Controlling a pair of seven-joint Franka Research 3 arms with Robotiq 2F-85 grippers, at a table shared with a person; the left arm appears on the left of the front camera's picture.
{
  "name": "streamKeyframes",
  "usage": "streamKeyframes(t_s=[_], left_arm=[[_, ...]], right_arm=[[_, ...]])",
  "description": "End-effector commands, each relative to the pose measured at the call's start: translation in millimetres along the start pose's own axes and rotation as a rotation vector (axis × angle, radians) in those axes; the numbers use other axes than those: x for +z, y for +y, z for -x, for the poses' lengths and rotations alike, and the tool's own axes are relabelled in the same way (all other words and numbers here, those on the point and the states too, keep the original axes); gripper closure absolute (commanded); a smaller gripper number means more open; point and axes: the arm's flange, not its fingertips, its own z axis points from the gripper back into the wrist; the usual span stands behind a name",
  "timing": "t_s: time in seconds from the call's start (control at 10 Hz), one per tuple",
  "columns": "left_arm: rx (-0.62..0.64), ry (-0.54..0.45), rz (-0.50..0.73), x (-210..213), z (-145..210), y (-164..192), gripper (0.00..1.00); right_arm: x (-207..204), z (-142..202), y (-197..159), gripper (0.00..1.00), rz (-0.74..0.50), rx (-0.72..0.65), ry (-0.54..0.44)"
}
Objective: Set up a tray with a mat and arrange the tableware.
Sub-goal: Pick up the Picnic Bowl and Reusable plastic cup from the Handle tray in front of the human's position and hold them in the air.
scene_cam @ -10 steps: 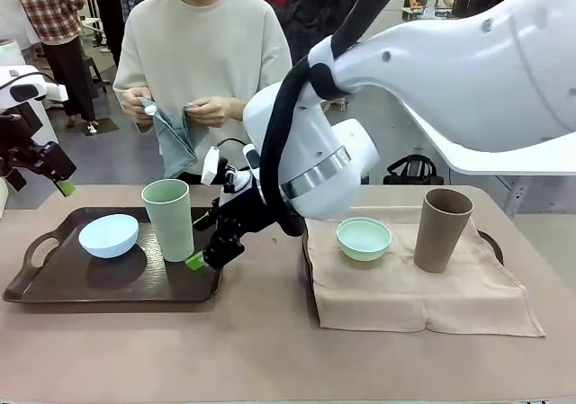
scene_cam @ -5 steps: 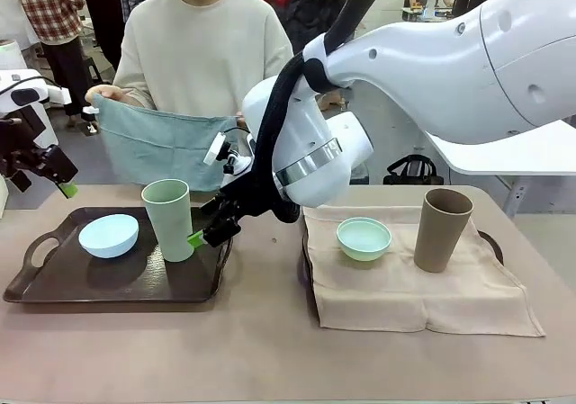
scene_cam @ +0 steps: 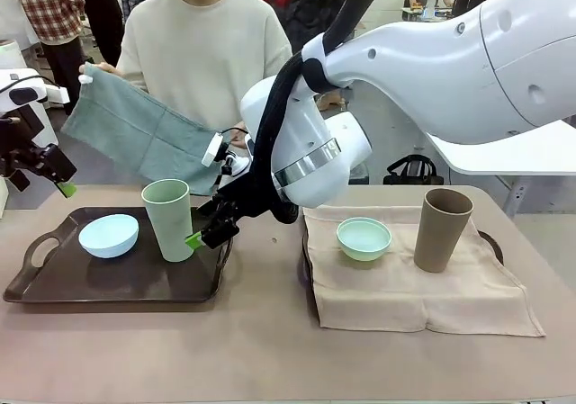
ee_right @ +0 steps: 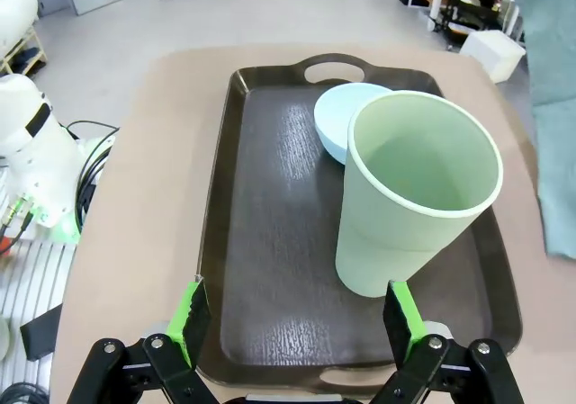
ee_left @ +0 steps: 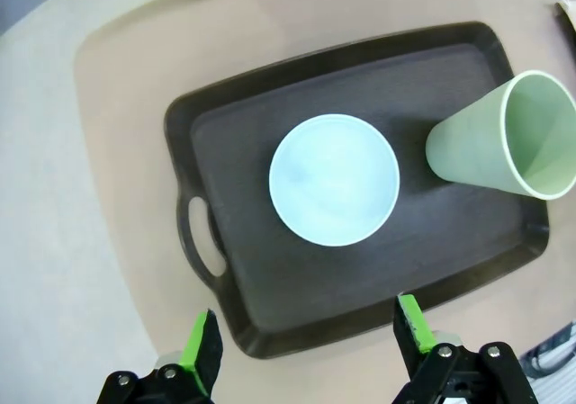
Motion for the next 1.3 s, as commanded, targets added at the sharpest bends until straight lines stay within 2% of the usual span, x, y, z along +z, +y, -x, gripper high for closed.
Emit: streamKeyframes(t_s=[0.0, 0.1, 0.3, 0.7, 0.9, 1.1, 1.2], left_arm=[[0.000, 0.000, 0.000, 0, 0, 0, 0.00], [-0.066, 0.045, 0.031, -17, -4, 8, 0.00], [-0.135, 0.056, 0.016, -27, 2, 13, 0.00], [-0.252, 0.062, 0.020, -50, 9, 3, 0.00], [-0.253, 0.044, 0.041, -59, 11, -2, 0.00], [-0.198, -0.001, -0.019, -65, 5, -6, 0.00], [-0.173, 0.011, -0.033, -72, 0, -7, 0.00]], right_arm=[[0, 0, 0, 0.00, 0.000, 0.000, 0.000], [-11, 8, -7, 0.00, -0.014, 0.032, -0.007], [-10, 14, -12, 0.00, 0.050, 0.062, 0.006], [-20, 19, -41, 0.00, 0.114, 0.007, 0.009], [-36, 17, -45, 0.00, 0.062, -0.020, -0.003], [-58, 21, -46, 0.00, 0.020, -0.022, 0.003], [-61, 24, -45, 0.00, 0.017, -0.017, 0.002]])
